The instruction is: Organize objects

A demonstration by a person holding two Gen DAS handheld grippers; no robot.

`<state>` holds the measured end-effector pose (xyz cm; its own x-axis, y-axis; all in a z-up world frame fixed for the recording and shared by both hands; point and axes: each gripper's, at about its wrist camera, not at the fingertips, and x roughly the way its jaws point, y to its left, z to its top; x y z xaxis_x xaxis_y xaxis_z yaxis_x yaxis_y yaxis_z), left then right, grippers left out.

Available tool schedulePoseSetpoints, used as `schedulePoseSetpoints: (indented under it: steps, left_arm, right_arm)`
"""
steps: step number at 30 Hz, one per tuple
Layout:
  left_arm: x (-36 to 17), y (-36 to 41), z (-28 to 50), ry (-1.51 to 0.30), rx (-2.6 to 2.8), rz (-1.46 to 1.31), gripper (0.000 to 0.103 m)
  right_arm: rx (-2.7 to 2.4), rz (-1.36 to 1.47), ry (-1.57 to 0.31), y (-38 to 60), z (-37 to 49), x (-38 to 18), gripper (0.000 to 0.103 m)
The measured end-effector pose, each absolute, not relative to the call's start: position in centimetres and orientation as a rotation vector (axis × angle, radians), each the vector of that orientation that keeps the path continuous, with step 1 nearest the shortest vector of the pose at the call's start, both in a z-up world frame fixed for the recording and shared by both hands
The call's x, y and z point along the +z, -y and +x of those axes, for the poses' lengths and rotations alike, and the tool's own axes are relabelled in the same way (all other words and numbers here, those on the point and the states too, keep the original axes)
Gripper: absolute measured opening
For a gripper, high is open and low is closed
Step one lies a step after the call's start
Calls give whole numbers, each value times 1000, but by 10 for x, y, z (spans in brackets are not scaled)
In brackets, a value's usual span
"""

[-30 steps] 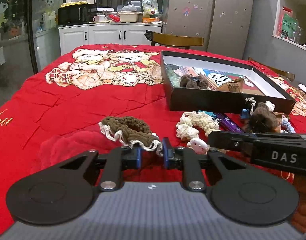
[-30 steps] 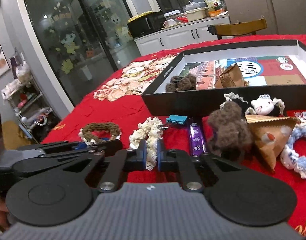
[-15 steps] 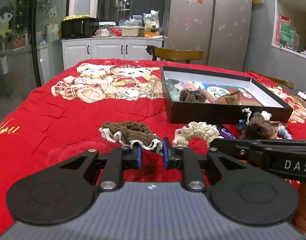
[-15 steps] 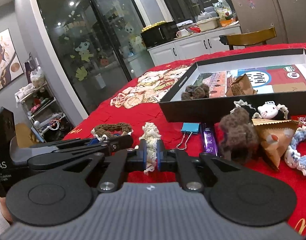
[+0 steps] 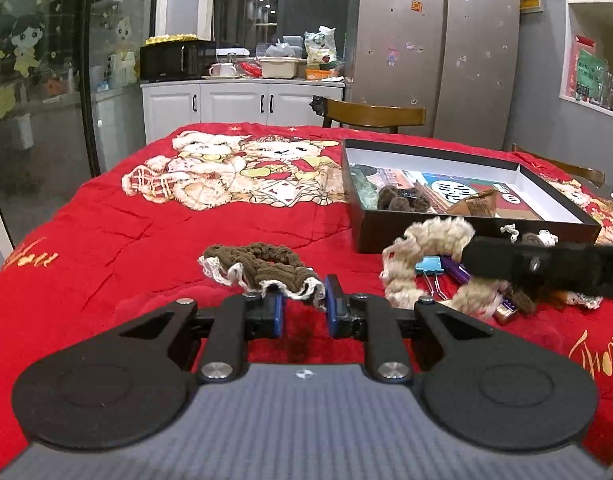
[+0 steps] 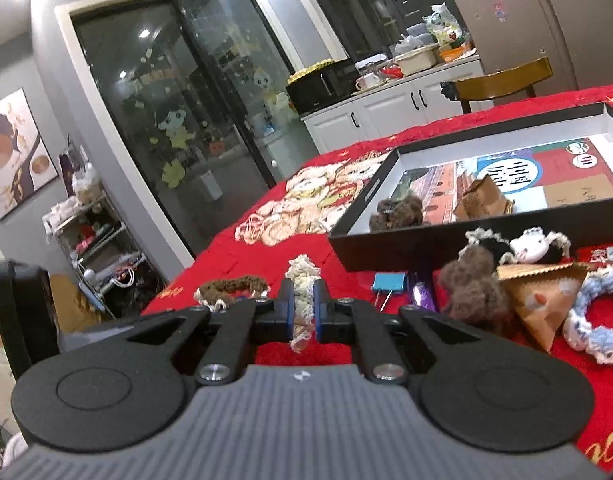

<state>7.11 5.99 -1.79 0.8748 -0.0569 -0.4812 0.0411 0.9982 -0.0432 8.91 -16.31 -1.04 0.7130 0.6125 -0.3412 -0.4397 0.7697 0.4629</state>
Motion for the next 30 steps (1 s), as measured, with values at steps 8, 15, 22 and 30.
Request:
schedulePoseSetpoints:
  steps: [8, 15, 22, 30]
  left_arm:
    - [5, -51, 70, -471, -73, -44, 23]
    - [47, -30, 81, -386, -97, -45, 23]
    - [78, 15, 102, -328, -178, -9, 23]
    - [78, 76, 133, -324, -284, -13, 23]
  right_arm:
    - [569, 470, -447, 195, 98, 20, 11]
    - [501, 496, -371, 232, 109, 52, 11]
    - [409, 527, -338, 273, 122, 65, 11]
    - [305, 540, -322, 315, 140, 51, 11]
